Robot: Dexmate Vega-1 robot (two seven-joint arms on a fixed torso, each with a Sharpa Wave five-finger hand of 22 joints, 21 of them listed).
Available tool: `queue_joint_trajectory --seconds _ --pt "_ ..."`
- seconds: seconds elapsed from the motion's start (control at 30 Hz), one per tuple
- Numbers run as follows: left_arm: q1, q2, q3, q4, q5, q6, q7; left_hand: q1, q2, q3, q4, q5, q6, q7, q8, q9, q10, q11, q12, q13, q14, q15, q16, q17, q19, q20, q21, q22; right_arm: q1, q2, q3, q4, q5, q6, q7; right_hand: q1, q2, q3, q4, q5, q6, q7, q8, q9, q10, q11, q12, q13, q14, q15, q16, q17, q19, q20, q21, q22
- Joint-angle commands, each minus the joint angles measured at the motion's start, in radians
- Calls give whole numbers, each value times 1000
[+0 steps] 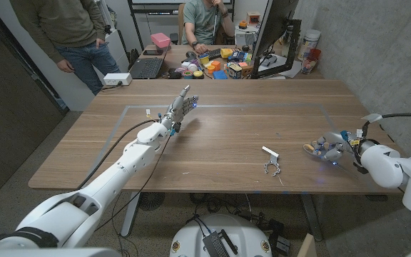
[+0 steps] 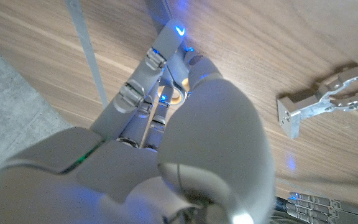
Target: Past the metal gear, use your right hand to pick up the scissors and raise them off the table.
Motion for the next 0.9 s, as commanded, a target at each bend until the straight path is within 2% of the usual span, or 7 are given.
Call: queue_joint_trajectory --seconds 0.03,0.17,0.3,0.33,0.47,0.67,0.9 --pt "-7 -15 -5 34 -12 -33 -29 3 7 -4 -3 3 7 1 -1 5 -8 -1 5 5 -9 -1 3 4 2 7 4 4 -13 169 158 -93 -251 36 192 51 54 0 4 -2 -3 -1 4 4 5 7 8 6 33 -133 0 4 0 1 7 1" --pt "-6 -16 -8 37 -14 -40 -31 4 8 -5 -3 3 7 1 -1 5 -9 0 4 5 -9 -2 3 4 2 8 4 4 12 221 191 -112 -292 78 265 51 54 -1 4 -6 -3 -3 4 5 8 7 8 12 39 -133 -2 5 -2 1 11 2" --pt "-6 -20 -8 45 -16 -45 -34 4 8 -5 -3 3 7 3 -1 5 -8 -1 5 5 -10 -2 3 4 1 8 4 4 56 296 267 -132 -247 152 367 53 51 -3 3 -10 -4 -4 5 7 22 0 13 17 48 -134 -2 7 -3 1 15 2" --pt "-8 -22 -7 49 -16 -46 -37 4 8 -5 -3 3 8 2 0 5 -8 -1 5 5 -10 -2 3 4 1 8 4 4 67 308 284 -139 -244 164 391 53 51 -3 3 -11 -4 -3 4 7 30 7 15 19 51 -133 -3 7 -3 2 17 2" --pt "-14 -30 -5 64 -18 -58 -51 4 8 -6 -3 3 9 2 0 5 -8 -1 5 5 -10 -3 3 4 0 8 3 4 128 352 346 -157 -199 212 496 55 48 -3 2 -13 -2 0 6 10 33 6 16 24 67 -134 0 8 -4 2 21 3" --pt "-24 -40 -4 85 -23 -68 -71 4 8 -6 -3 3 7 1 -1 5 -10 -3 5 5 -11 -3 3 4 1 12 4 4 229 346 420 -195 -183 232 661 57 46 -3 1 -15 -9 -2 3 10 35 3 16 29 75 -134 -4 6 -1 1 28 4" --pt "-32 -49 -2 104 -25 -77 -86 4 9 -7 -4 3 8 1 -1 5 -8 -6 6 5 -11 -4 4 4 2 18 5 4 352 337 467 -226 -174 247 804 61 45 -1 1 -18 -16 1 2 15 50 8 20 37 89 -134 -8 4 1 1 37 5"
